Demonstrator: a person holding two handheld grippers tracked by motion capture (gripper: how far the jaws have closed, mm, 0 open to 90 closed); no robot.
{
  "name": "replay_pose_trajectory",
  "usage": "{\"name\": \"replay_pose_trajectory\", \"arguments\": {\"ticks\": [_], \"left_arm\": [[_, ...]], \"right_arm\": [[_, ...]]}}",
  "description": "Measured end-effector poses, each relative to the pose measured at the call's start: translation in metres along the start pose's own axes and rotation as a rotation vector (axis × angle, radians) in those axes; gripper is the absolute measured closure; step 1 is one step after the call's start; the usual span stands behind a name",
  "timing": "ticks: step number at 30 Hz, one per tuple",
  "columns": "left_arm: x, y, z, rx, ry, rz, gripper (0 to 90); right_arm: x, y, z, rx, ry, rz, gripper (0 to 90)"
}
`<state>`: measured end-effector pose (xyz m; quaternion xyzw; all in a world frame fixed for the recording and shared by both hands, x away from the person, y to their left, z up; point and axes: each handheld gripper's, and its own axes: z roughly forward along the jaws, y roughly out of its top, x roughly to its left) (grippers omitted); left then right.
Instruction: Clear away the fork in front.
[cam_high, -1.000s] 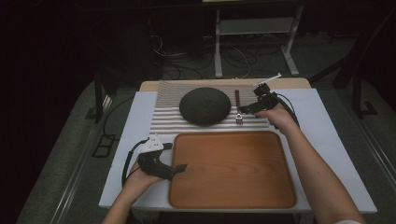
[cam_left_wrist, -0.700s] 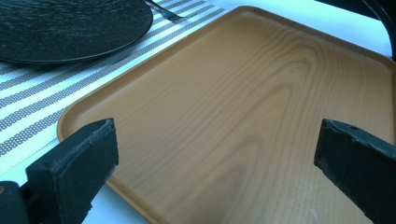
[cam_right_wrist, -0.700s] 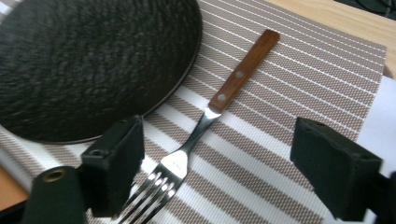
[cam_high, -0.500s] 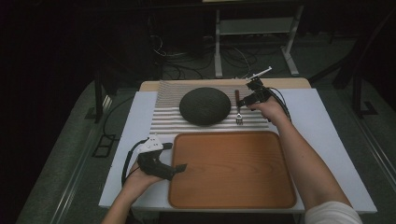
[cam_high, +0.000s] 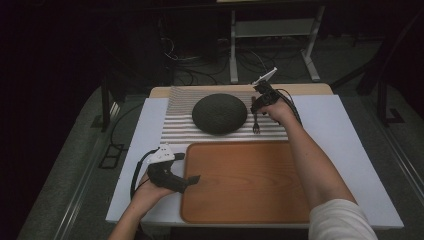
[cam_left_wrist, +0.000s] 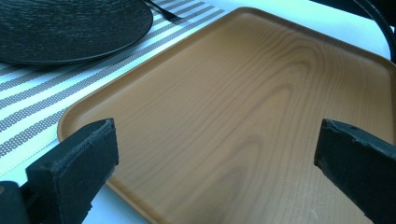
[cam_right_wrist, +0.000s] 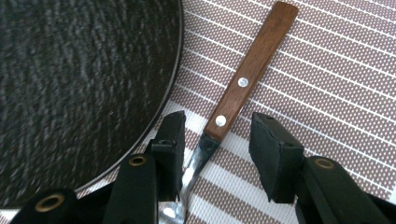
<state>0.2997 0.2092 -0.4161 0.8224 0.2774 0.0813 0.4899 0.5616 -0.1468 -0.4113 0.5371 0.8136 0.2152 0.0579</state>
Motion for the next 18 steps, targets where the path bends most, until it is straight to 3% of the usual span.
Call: {"name": "replay_pose_trajectory", "arguments": {"ticks": [8, 10, 14, 18], "left_arm": [[0.001, 0.0, 0.0, -0.002, 0.0, -0.001, 0.0], [0.001, 0.0, 0.0, -0.001, 0.0, 0.0, 0.0], [0.001, 0.0, 0.0, 0.002, -0.002, 0.001, 0.0], [0.001, 0.0, 0.0, -0.001, -0.002, 0.001, 0.0]], "right_arm": [[0.003, 0.009, 0.012, 0.069, -0.043, 0.032, 59.4], [0.004, 0.011, 0.014, 0.068, -0.03, 0.043, 61.0], [0.009, 0.013, 0.019, 0.122, -0.069, 0.028, 62.5], [0.009, 0.013, 0.021, 0.132, -0.083, 0.03, 65.3]]}}
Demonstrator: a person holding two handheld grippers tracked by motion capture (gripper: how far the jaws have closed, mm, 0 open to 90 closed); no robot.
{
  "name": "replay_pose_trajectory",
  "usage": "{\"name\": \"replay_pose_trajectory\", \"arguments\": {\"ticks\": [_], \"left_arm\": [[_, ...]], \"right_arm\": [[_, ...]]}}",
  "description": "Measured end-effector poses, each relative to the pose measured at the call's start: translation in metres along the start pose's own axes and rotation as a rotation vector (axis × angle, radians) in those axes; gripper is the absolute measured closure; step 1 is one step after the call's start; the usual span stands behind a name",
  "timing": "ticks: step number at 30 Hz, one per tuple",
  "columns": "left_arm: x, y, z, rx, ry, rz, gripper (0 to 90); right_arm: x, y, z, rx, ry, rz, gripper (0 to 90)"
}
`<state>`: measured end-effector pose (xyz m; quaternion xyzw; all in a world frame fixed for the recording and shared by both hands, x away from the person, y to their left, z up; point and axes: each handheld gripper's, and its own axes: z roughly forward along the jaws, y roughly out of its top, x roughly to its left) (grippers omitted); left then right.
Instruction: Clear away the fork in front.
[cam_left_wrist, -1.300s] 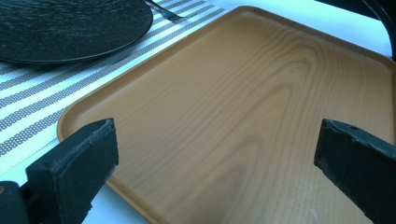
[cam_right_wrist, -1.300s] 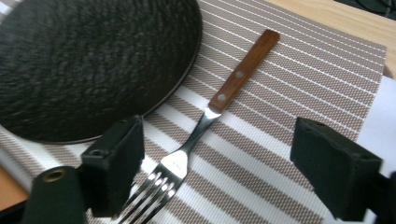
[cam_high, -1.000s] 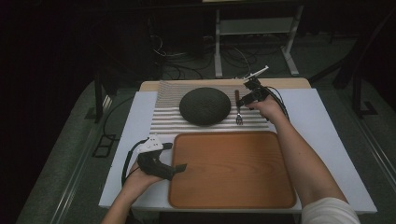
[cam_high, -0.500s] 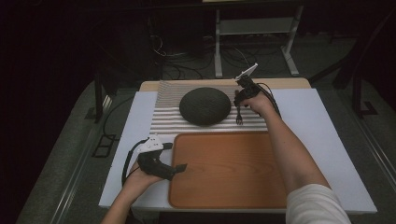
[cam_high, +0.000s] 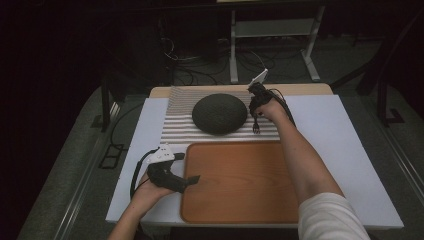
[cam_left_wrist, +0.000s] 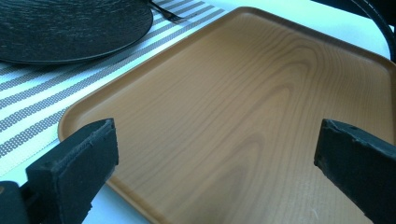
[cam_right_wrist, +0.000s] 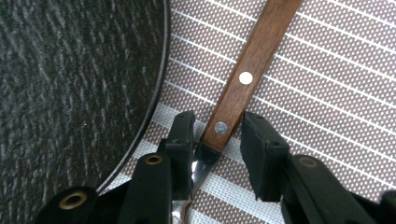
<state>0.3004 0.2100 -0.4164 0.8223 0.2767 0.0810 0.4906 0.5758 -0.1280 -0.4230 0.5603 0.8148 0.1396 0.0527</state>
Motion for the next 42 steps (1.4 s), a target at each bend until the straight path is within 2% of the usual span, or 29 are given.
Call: {"name": "replay_pose_trajectory", "arguments": {"ticks": [3, 5, 22, 25, 28, 29, 35, 42], "left_arm": [[0.0, 0.0, 0.0, 0.002, -0.001, 0.0, 0.0], [0.0, 0.0, 0.0, 0.004, -0.001, 0.002, 0.0], [0.0, 0.0, 0.0, 0.006, -0.001, 0.002, 0.0], [0.0, 0.0, 0.0, 0.004, -0.002, 0.001, 0.0], [0.001, 0.0, 0.0, 0.004, 0.0, -0.001, 0.0], [0.002, 0.0, 0.0, 0.003, 0.001, -0.002, 0.0], [0.002, 0.0, -0.001, -0.009, 0.007, -0.004, 0.0], [0.002, 0.0, -0.001, -0.008, 0.006, -0.001, 0.0]], "right_arm": [[0.0, 0.001, 0.0, 0.004, -0.003, 0.003, 66.8], [-0.001, 0.002, 0.0, 0.012, -0.017, 0.008, 71.5], [-0.001, 0.0, 0.0, 0.006, -0.024, -0.022, 77.1], [-0.005, -0.004, -0.001, -0.018, 0.005, -0.005, 77.2], [-0.013, -0.009, -0.005, -0.062, 0.082, 0.024, 77.2], [-0.015, -0.011, -0.007, -0.074, 0.094, 0.031, 77.3], [-0.027, -0.021, -0.028, -0.151, 0.145, 0.046, 77.6], [-0.033, -0.035, -0.053, -0.225, 0.183, 0.032, 77.5]]}}
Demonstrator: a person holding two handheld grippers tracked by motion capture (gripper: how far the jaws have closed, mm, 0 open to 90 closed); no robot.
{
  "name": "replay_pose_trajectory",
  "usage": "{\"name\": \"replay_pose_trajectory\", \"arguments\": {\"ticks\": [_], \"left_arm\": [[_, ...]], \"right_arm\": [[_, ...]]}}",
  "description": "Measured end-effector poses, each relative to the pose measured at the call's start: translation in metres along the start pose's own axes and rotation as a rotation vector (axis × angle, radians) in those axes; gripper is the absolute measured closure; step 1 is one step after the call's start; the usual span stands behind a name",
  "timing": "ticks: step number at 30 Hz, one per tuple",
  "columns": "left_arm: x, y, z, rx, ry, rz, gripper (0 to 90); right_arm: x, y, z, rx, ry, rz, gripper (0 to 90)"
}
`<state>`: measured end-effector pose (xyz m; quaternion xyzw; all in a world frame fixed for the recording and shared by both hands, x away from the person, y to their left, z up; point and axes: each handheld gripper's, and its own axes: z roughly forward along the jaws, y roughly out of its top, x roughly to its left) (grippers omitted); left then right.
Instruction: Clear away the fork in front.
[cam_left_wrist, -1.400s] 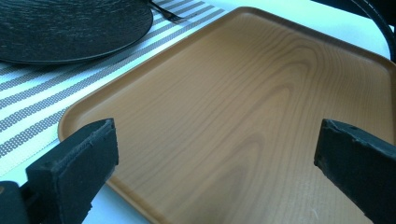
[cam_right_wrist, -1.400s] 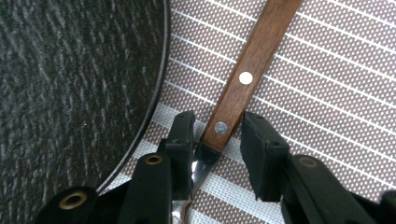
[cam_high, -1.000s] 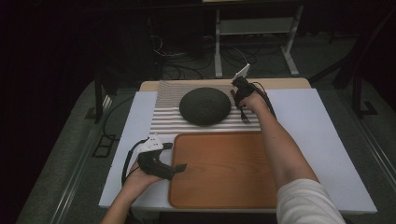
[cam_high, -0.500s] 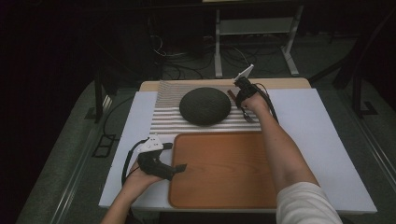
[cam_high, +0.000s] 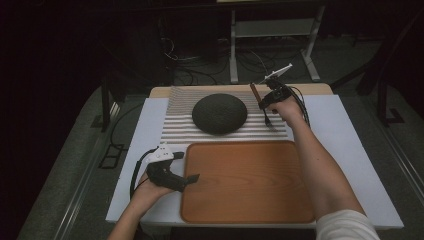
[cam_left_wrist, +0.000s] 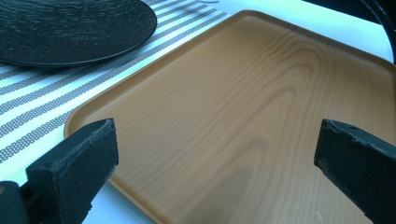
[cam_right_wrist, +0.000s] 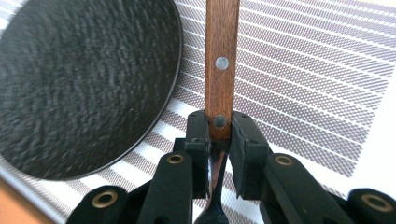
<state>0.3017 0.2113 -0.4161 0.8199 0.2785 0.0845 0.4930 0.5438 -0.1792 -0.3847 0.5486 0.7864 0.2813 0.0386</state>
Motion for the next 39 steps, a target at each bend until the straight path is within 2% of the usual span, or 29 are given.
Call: {"name": "replay_pose_trajectory", "arguments": {"ticks": [8, 18, 26, 33, 39], "left_arm": [[-0.001, 0.0, 0.0, -0.005, 0.0, 0.0, 0.0], [-0.001, 0.001, 0.0, -0.01, 0.006, 0.003, 0.0], [-0.001, 0.001, 0.0, -0.015, 0.012, 0.001, 0.0], [-0.001, 0.002, 0.0, -0.014, 0.017, 0.0, 0.0], [-0.002, 0.001, 0.0, -0.012, 0.021, 0.004, 0.0]], "right_arm": [[0.001, -0.02, -0.035, -0.102, 0.067, -0.023, 77.5], [0.011, -0.046, -0.068, -0.184, 0.133, -0.081, 77.5], [0.027, -0.069, -0.079, -0.221, 0.175, -0.147, 77.5], [0.039, -0.093, -0.08, -0.25, 0.211, -0.201, 77.5], [0.047, -0.115, -0.079, -0.252, 0.25, -0.224, 77.5]]}}
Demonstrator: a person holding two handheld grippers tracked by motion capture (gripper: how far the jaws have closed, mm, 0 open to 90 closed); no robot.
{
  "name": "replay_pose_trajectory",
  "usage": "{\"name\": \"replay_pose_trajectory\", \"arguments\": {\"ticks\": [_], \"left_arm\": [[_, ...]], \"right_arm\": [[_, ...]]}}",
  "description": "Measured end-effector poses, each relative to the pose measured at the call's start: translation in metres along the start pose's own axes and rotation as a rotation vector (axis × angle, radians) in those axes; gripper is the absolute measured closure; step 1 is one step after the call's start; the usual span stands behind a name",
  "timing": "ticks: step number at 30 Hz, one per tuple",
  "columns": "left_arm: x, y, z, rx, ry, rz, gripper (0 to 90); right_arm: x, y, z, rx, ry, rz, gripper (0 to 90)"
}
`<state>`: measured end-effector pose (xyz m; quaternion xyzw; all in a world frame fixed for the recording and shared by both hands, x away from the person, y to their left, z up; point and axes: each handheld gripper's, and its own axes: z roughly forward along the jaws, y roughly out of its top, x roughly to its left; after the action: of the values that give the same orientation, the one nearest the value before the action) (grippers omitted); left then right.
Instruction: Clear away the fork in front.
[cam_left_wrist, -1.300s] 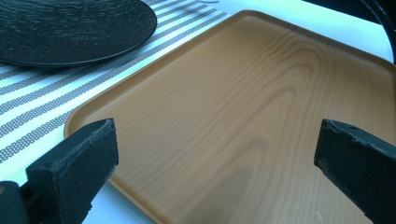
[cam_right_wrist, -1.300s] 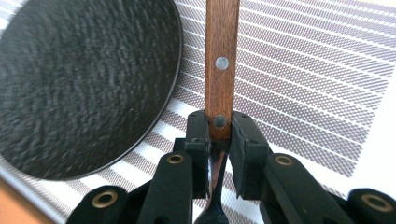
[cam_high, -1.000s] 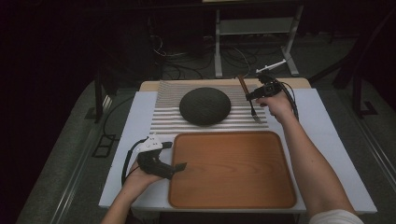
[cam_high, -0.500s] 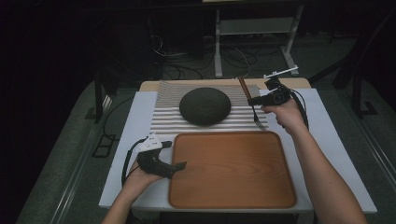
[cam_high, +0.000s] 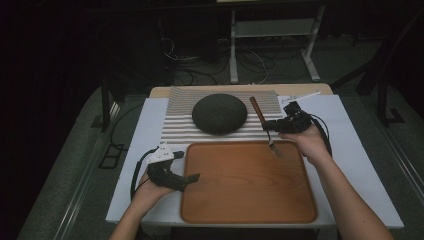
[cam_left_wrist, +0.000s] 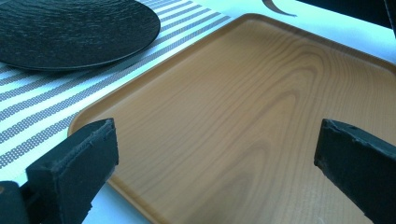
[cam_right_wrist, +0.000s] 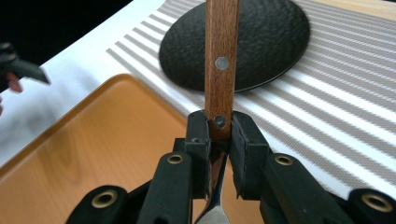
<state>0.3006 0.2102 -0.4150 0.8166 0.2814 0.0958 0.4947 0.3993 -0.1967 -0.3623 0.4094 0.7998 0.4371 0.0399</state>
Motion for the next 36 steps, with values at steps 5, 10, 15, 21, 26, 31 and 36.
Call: {"name": "replay_pose_trajectory", "arguments": {"ticks": [5, 10, 15, 21, 26, 31, 36], "left_arm": [[0.0, 0.002, 0.0, -0.017, 0.003, -0.006, 0.0], [0.001, 0.002, -0.002, -0.027, 0.013, -0.008, 0.0], [0.0, 0.001, -0.002, -0.015, 0.012, 0.001, 0.0], [0.001, 0.001, 0.0, -0.013, 0.015, 0.0, 0.0], [0.0, -0.002, 0.0, -0.01, 0.015, -0.004, 0.0], [-0.001, 0.0, -0.001, -0.017, 0.02, -0.003, 0.0], [0.001, 0.008, 0.002, -0.031, 0.026, 0.003, 0.0]], "right_arm": [[0.012, -0.012, -0.002, -0.001, 0.021, -0.038, 77.5], [0.023, -0.023, -0.01, -0.025, 0.042, -0.064, 77.5], [0.031, -0.04, -0.017, -0.049, 0.063, -0.081, 77.5], [0.041, -0.06, -0.016, -0.049, 0.082, -0.091, 77.4], [0.052, -0.073, -0.017, -0.04, 0.105, -0.105, 77.4], [0.061, -0.083, -0.009, -0.008, 0.13, -0.11, 77.4], [0.066, -0.083, -0.003, -0.002, 0.119, -0.137, 77.4]]}}
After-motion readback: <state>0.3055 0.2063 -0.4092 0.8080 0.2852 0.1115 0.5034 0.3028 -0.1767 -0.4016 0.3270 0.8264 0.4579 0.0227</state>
